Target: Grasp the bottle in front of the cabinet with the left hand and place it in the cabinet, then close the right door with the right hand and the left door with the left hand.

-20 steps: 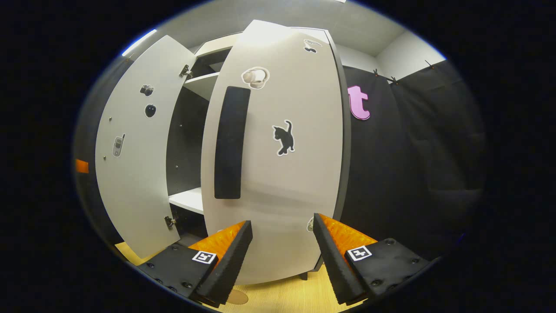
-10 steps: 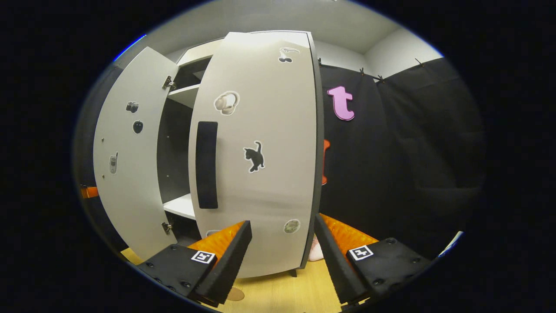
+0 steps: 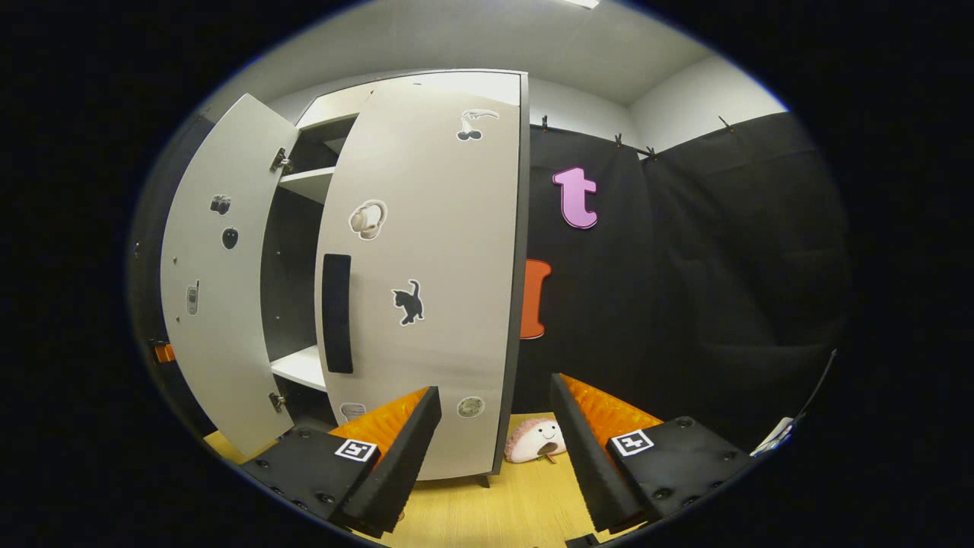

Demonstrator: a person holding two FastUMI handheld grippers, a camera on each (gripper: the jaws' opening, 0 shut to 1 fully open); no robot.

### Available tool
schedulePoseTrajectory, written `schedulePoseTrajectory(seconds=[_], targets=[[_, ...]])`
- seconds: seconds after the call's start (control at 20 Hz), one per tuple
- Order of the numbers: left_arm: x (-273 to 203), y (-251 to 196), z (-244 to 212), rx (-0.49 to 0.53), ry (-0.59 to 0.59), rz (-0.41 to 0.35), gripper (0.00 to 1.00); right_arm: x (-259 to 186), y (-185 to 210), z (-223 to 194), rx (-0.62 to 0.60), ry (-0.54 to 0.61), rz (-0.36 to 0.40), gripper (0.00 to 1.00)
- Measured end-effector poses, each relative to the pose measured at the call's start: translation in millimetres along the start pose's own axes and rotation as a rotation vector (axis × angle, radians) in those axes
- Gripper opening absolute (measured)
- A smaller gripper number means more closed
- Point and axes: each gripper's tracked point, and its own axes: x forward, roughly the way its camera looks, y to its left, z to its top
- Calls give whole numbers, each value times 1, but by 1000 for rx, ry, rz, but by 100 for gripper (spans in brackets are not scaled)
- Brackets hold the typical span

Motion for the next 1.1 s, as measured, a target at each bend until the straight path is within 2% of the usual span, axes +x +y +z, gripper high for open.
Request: schedulePoseTrajectory(seconds=[0.3,0.4,0.45,0.55,0.6,1.1], targets=[[-2,-8,-3,-22,16,-1,95,-15,-20,0,-8,-11,-28,96],[-3,-18,-4,-6,21,-17,98,-19,-25,0,-11,-15,-33,96],[-5,-23,-3,9,21,-23,95,-22,-27,-1,-12,-17,-35,96],[-6,-35,-3,35,20,-39,95,-28,-32,-2,-13,-20,-37,96],[-8,-42,-3,41,21,-51,97,-31,-34,-2,-12,-20,-37,96],[-5,-130,-16,45,50,-226,97,-66,-81,4,-14,-39,-99,96]])
